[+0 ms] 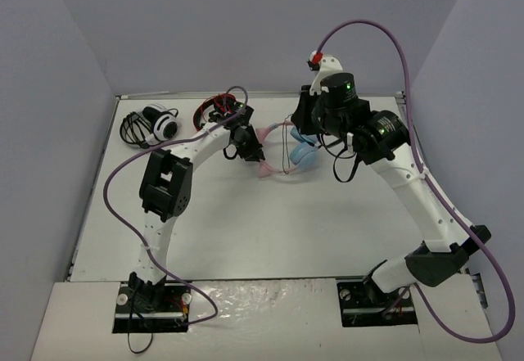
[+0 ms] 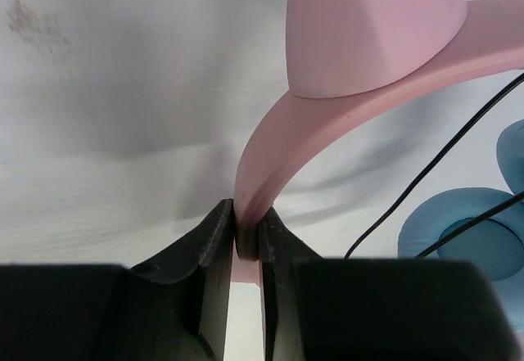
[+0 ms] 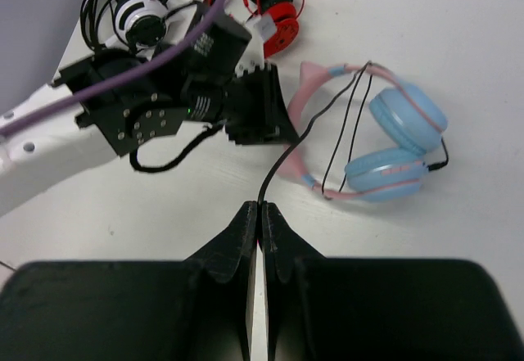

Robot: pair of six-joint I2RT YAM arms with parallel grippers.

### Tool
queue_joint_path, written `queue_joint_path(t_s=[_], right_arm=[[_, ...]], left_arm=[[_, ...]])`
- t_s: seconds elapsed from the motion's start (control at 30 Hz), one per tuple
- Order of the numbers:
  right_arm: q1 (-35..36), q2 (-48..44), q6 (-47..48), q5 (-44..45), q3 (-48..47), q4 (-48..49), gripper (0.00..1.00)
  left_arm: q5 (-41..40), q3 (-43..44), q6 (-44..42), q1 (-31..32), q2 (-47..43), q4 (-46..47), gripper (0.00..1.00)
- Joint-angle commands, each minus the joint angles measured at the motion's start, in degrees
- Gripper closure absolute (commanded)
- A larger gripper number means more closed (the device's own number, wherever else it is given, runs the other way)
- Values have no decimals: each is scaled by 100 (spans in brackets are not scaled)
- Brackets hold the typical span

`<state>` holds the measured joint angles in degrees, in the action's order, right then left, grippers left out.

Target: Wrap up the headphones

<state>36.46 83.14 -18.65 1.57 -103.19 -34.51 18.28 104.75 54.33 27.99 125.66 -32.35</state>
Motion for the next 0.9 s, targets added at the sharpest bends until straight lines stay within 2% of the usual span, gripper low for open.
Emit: queue_joint_path(t_s=[0.0, 0.53, 0.87], right_arm=[[345, -398, -189, 139, 289, 340, 100], [1411, -901, -615, 730, 1443, 405, 100], [1627, -834, -842, 914, 2324, 809, 100]], left_arm=[[219, 851, 28, -245, -271, 120, 100], [294, 1946, -10, -650, -83, -245, 100], [377, 2251, -50, -781, -221, -369, 100]])
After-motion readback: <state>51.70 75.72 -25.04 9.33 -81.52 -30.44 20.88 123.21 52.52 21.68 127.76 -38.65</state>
